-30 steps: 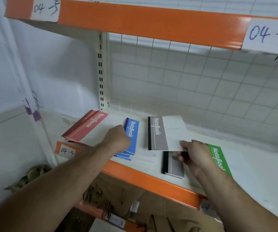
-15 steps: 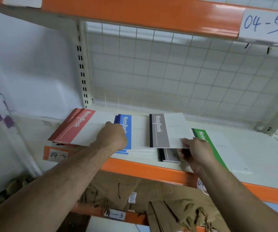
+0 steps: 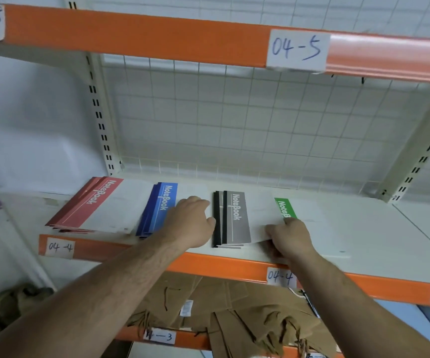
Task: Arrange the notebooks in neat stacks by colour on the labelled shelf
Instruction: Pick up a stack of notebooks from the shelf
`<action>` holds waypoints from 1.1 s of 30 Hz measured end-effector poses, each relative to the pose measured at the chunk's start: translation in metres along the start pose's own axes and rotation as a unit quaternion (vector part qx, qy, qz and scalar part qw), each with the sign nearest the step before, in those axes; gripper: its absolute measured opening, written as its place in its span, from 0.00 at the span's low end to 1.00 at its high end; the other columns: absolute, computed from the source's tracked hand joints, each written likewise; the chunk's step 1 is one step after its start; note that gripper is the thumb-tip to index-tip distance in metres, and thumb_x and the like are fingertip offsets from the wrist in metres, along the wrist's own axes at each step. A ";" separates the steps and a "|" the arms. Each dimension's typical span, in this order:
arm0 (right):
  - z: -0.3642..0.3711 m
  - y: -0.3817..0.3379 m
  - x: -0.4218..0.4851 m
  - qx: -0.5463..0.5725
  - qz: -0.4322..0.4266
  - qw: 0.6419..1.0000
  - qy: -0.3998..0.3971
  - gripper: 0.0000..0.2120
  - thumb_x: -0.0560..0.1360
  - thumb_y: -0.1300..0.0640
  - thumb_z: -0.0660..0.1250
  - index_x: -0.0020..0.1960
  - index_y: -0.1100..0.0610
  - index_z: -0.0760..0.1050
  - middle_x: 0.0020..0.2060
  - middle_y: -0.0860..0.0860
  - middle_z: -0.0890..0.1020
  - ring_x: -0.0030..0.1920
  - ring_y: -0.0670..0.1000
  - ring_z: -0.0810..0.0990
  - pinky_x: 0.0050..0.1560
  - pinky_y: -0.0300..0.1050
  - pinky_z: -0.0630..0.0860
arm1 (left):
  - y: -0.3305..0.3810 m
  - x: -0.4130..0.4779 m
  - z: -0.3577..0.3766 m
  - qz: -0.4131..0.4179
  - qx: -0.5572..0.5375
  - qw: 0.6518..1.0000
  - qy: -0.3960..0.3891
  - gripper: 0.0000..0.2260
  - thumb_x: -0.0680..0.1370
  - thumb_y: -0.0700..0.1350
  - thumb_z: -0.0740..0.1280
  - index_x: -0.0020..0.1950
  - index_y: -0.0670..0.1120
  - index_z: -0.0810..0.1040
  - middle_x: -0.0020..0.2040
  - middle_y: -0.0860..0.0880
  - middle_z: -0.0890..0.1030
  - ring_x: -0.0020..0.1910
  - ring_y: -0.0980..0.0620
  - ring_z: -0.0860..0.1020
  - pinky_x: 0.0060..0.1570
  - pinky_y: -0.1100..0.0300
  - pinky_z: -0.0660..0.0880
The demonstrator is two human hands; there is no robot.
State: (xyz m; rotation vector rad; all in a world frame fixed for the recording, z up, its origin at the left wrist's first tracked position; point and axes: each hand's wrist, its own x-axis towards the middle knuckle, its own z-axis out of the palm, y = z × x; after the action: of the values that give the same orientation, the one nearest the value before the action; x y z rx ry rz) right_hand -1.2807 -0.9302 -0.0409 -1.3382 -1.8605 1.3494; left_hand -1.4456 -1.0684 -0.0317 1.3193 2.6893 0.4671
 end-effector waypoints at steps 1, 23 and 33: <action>-0.002 0.002 0.002 -0.067 -0.026 0.997 0.003 0.09 0.73 0.63 0.64 0.50 0.66 0.76 0.38 0.59 0.82 0.35 0.58 0.79 0.37 0.48 0.76 | 0.003 -0.001 0.002 -0.003 0.002 1.000 -0.001 0.25 0.83 0.53 0.58 0.79 0.48 0.62 0.79 0.50 0.62 0.76 0.48 0.60 0.74 0.51 0.61; -0.010 0.011 0.037 -0.382 -0.160 0.908 -0.064 0.16 0.71 0.41 0.65 0.48 0.52 0.77 0.47 0.50 0.79 0.43 0.52 0.79 0.38 0.44 0.71 | 0.035 -0.020 0.012 -0.085 -0.026 0.996 0.018 0.27 0.81 0.57 0.61 0.79 0.48 0.63 0.78 0.51 0.63 0.77 0.51 0.60 0.75 0.48 0.60; -0.019 0.006 0.016 -0.399 -0.179 0.899 -0.032 0.19 0.78 0.40 0.60 0.56 0.54 0.77 0.52 0.52 0.81 0.51 0.54 0.80 0.48 0.44 0.76 | 0.051 -0.025 0.015 0.017 -0.042 0.998 0.049 0.22 0.82 0.52 0.61 0.76 0.49 0.68 0.73 0.52 0.71 0.72 0.51 0.67 0.70 0.57 0.64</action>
State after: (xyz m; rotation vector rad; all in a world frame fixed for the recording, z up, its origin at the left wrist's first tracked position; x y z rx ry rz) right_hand -1.2695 -0.9071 -0.0413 -1.1831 -2.6889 0.4305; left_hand -1.3882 -1.0550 -0.0308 1.3550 2.6943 0.6574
